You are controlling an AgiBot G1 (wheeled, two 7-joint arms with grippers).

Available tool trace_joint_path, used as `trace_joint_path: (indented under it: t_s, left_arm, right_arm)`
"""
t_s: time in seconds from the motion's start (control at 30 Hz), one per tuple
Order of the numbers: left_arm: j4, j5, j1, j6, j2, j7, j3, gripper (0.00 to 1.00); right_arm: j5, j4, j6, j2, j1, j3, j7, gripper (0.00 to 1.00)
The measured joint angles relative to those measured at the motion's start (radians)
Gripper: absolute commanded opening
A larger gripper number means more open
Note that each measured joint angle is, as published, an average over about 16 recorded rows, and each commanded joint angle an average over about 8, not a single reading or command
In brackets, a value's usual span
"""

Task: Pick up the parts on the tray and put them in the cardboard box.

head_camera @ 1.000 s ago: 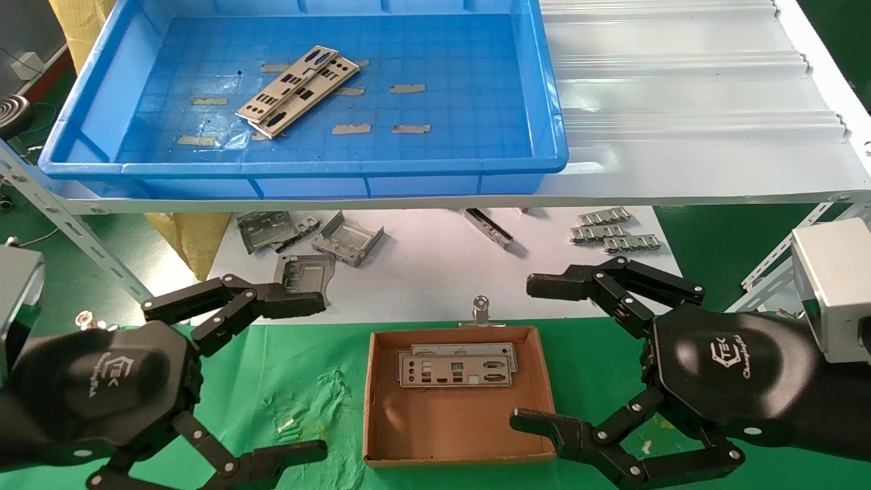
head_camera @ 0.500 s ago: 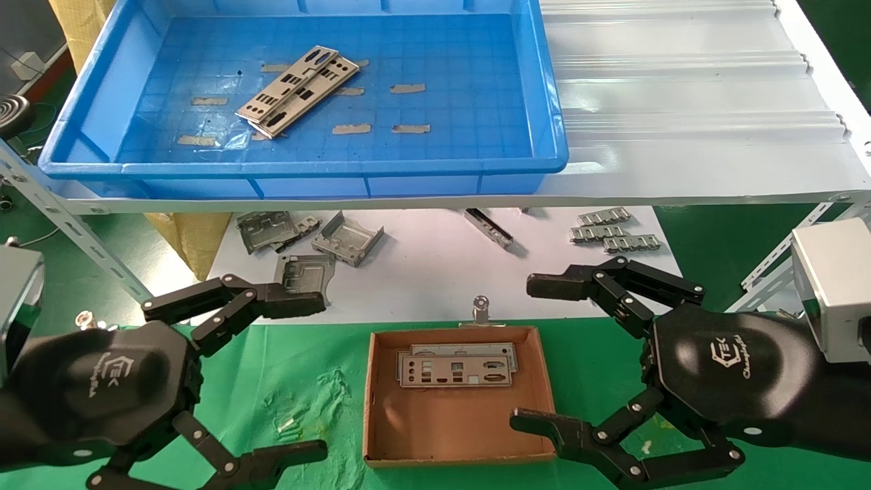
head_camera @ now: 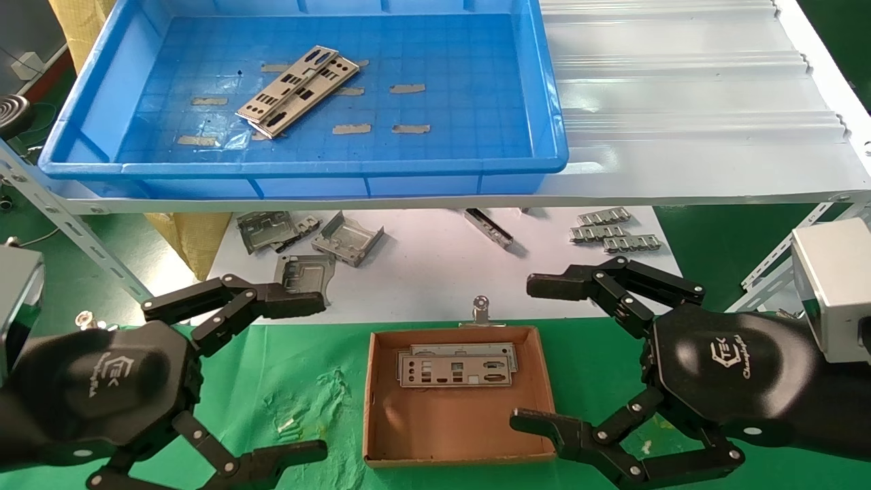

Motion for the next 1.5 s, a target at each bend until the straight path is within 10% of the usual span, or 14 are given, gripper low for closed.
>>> trace_joint_path:
  t_s: [0.5,0.8,1.5]
  left_arm:
    - [0.000,0.000,0.000,0.000,0.000,0.000,0.000,1.00]
    - [0.000,0.000,0.000,0.000,0.000,0.000,0.000,1.00]
    - [0.000,0.000,0.000,0.000,0.000,0.000,0.000,1.00]
  right_arm:
    - [0.000,0.000,0.000,0.000,0.000,0.000,0.000,1.00]
    - [0.000,0.000,0.000,0.000,0.000,0.000,0.000,0.00]
    - [0.000,0.000,0.000,0.000,0.000,0.000,0.000,0.09]
